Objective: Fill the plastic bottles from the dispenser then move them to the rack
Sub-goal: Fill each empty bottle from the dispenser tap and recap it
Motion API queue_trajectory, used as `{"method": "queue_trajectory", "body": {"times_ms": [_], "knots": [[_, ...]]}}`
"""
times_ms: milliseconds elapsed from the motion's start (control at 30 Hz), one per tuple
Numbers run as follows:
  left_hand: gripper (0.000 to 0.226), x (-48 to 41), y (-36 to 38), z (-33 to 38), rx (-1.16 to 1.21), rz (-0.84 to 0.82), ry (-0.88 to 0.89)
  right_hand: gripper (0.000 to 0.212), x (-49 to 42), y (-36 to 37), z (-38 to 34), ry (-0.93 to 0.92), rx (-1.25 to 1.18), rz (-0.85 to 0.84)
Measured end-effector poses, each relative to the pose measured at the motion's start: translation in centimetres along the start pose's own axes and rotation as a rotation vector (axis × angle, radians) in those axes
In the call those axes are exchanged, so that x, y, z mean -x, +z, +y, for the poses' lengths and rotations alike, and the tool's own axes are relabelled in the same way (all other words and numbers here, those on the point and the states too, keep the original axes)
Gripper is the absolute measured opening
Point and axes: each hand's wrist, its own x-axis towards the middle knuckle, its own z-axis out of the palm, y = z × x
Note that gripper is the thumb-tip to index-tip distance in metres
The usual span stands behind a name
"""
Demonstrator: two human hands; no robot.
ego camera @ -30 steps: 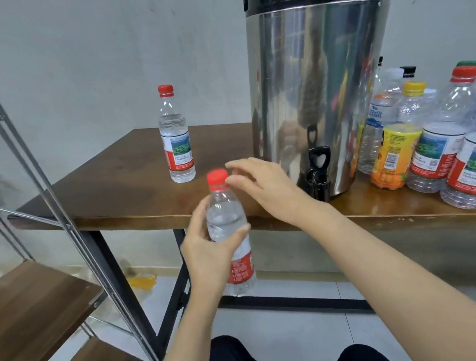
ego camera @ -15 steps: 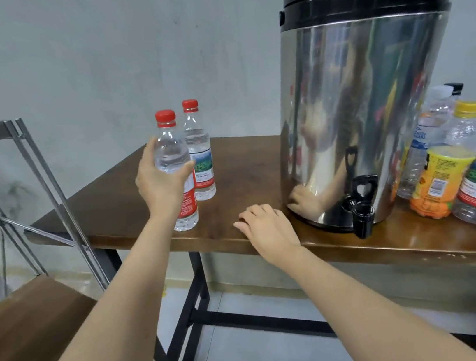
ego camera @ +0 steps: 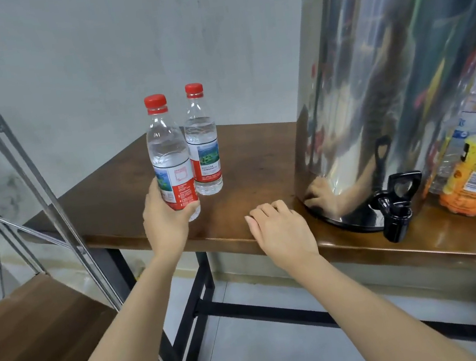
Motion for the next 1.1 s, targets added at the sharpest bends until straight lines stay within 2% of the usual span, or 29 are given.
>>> {"method": "queue_trajectory", "body": {"times_ms": [67,167,267,433,533,600,733,900,1000,1100], "knots": [[0.079,-1.4,0.4,0.2,-0.025,0.009,-0.023,0.047,0.0,0.0,-0.1,0.002,0.010,0.055],[0.081,-3.2,1.2,0.4,-0.047,0.011,-0.058,0.042,0.0,0.1,-0.1,-0.003,0.022,0.079],[0.079,-4.3,1.8,0.6,-0.037,0.002,-0.078,0.050,0.0,0.3,-0.2,-0.001,0.014,0.064],[0.072,-4.7,2.1,-0.5,0.013,-0.002,-0.049,0.050,-0.1,0.2,-0.3,0.008,0.013,0.036],[0.065,-4.4,2.1,-0.6,0.054,-0.012,-0.049,0.043,0.0,0.0,-0.3,-0.005,0.027,-0.014],[0.062,-4.0,2.0,-0.4,0.063,-0.015,-0.052,0.048,0.0,-0.2,-0.3,-0.010,0.037,-0.016],[0.060,-2.1,1.6,0.0,0.040,0.029,0.031,0.048,0.0,-0.2,-0.2,0.027,0.023,0.000],[0.055,3.4,1.0,0.4,-0.009,-0.001,0.098,0.035,0.8,-1.6,0.7,-0.052,-0.119,-0.175],[0.044,6.9,0.7,0.8,0.021,-0.041,0.208,0.030,3.1,-3.7,1.4,-0.101,-0.158,-0.085],[0.043,10.7,1.4,2.7,0.150,-0.142,0.293,0.038,6.7,-5.9,2.7,-0.086,-0.192,0.068]]}}
